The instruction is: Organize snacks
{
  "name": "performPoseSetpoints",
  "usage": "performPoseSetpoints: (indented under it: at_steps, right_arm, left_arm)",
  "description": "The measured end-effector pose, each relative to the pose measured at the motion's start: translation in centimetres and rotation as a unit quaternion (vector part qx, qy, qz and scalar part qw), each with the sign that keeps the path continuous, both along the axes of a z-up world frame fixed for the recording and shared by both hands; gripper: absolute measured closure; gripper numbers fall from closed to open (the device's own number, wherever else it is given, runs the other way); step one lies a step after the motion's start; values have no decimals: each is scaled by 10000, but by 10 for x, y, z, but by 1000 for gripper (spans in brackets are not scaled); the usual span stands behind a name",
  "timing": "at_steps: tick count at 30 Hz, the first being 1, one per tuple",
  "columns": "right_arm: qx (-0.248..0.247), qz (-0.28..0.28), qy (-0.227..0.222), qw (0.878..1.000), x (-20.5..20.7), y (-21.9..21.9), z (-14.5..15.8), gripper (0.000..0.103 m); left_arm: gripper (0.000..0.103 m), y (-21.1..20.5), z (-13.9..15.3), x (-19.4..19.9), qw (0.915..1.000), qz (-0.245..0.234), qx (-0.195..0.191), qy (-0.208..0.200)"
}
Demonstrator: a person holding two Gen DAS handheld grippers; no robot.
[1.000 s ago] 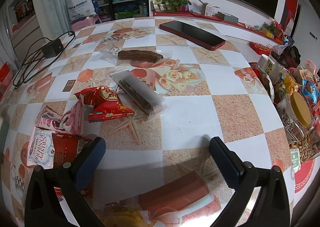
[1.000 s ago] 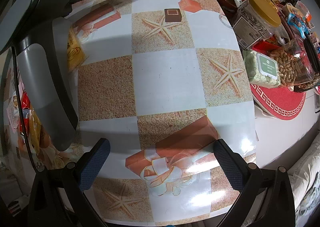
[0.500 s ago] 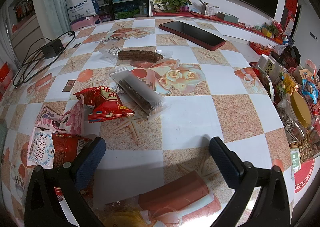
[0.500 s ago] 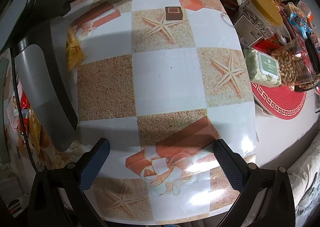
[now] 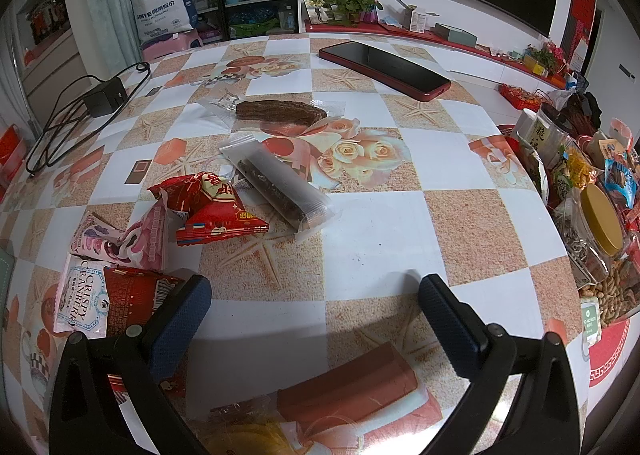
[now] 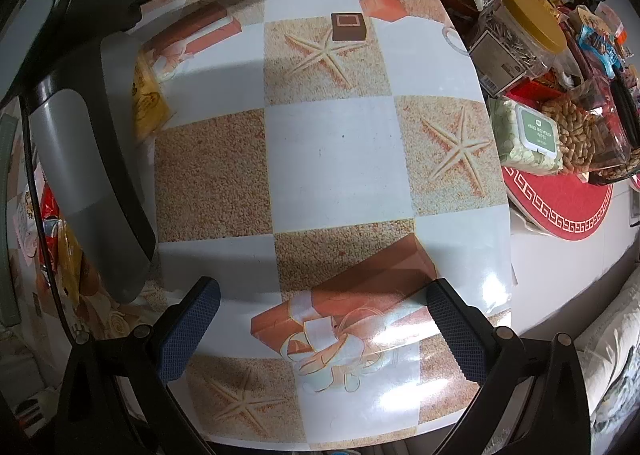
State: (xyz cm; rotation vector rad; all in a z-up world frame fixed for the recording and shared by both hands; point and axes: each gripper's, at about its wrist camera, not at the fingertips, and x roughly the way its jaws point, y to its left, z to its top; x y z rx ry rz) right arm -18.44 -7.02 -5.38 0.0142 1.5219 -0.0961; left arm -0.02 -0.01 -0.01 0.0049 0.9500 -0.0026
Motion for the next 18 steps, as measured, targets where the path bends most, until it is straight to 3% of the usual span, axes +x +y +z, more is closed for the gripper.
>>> performPoseSetpoints:
  at_steps: [18]
  right_arm:
    - [2,-8,-11,10000,1,0,0,0]
  left_arm:
    - [0,0,0,0,10000,0,0,0]
